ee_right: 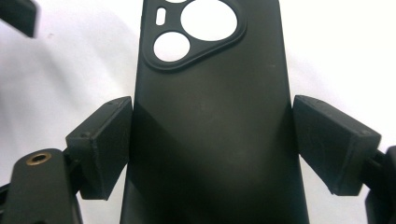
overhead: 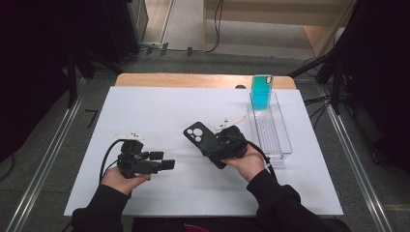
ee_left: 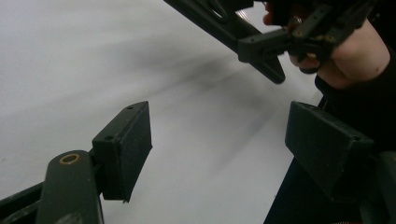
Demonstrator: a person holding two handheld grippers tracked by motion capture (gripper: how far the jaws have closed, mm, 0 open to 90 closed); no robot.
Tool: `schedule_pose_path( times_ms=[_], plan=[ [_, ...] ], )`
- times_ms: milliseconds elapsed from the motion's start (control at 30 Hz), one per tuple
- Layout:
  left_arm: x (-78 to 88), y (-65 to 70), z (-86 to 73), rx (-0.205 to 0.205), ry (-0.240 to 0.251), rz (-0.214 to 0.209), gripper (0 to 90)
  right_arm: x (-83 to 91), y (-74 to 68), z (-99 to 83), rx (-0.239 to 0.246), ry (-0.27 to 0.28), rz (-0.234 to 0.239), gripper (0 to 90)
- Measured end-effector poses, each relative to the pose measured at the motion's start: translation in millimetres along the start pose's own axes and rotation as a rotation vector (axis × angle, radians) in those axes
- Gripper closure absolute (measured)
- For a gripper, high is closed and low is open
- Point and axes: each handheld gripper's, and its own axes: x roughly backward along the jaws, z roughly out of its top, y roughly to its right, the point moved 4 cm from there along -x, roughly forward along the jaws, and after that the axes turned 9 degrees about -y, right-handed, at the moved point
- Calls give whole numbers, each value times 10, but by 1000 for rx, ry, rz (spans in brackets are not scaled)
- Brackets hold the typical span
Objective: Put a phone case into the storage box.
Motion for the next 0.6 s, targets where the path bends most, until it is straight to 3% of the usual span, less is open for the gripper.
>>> schedule_pose_path(
  times_ms=[167, 600],
  plan=[
    [-20, -7, 102, 35, -27, 13, 246, 29, -64, -43, -31, 13, 12, 144],
    [-22, 22, 476, 55, -2, 74, 247, 29, -176, -34, -155, 92, 24, 142]
  ],
)
